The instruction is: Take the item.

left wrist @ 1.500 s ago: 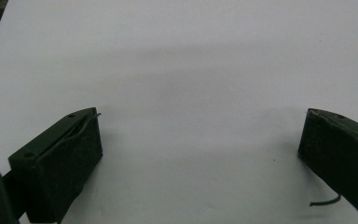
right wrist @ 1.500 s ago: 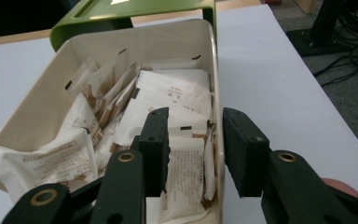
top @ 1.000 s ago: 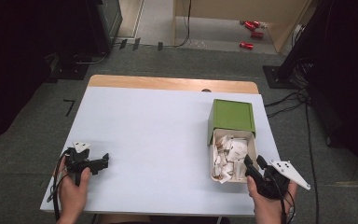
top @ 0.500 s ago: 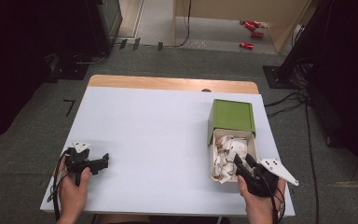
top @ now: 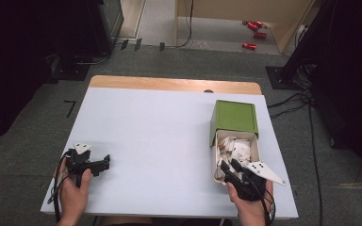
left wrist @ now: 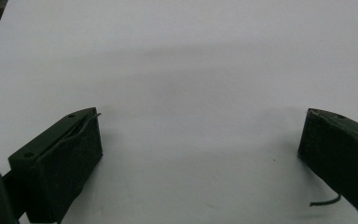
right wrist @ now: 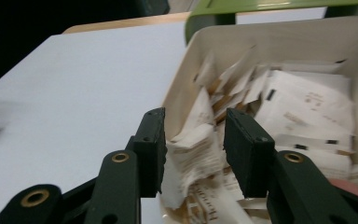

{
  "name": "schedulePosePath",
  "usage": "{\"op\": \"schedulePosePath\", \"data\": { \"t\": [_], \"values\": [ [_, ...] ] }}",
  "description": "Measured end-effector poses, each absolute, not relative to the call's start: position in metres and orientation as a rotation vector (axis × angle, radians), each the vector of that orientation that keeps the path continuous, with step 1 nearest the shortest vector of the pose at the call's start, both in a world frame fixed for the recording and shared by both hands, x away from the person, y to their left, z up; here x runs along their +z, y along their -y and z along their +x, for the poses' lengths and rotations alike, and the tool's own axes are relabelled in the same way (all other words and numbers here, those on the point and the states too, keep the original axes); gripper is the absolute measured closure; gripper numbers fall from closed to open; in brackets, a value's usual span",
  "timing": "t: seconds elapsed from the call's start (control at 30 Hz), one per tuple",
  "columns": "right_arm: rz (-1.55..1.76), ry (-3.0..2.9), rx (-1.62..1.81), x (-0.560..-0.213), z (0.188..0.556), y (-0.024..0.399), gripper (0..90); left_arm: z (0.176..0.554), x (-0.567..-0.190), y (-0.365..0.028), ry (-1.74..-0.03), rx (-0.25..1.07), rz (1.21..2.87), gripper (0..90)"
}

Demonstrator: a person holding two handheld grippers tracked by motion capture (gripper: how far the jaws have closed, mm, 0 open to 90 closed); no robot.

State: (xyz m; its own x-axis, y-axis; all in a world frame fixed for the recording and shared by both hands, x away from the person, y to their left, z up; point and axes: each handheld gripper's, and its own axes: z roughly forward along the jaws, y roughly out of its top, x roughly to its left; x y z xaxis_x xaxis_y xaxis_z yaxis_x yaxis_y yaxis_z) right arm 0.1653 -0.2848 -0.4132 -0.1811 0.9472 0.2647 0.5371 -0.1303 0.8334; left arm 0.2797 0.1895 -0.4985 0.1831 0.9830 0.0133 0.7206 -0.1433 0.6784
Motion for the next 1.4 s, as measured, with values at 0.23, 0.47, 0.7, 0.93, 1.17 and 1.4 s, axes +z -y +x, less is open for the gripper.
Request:
{"op": "schedulePosePath", "data": {
  "t": [0.23, 0.47, 0.7, 0.93, 1.17, 1.4],
  "values": [
    [1.599, -1.781, 1.288, -0.417, 0.16, 0.285, 61.1, 0.28, -0.499, -0.19, -1.594, 0.638, 1.929, 0.0],
    [1.57, -1.878, 1.245, -0.424, 0.161, 0.286, 65.8, 0.28, -0.499, -0.189, -1.594, 0.638, 1.928, 0.0],
    [1.619, -1.84, 1.247, -0.431, 0.164, 0.291, 72.6, 0.28, -0.499, -0.189, -1.595, 0.638, 1.926, 0.0],
    [1.594, -1.895, 1.255, -0.432, 0.165, 0.286, 70.2, 0.28, -0.499, -0.189, -1.594, 0.638, 1.928, 0.0],
    [1.627, -1.839, 1.22, -0.437, 0.167, 0.288, 84.3, 0.28, -0.499, -0.189, -1.594, 0.638, 1.928, 0.0],
    [1.653, -1.744, 1.242, -0.433, 0.166, 0.292, 89.3, 0.28, -0.499, -0.189, -1.594, 0.638, 1.928, 0.0]
  ]
}}
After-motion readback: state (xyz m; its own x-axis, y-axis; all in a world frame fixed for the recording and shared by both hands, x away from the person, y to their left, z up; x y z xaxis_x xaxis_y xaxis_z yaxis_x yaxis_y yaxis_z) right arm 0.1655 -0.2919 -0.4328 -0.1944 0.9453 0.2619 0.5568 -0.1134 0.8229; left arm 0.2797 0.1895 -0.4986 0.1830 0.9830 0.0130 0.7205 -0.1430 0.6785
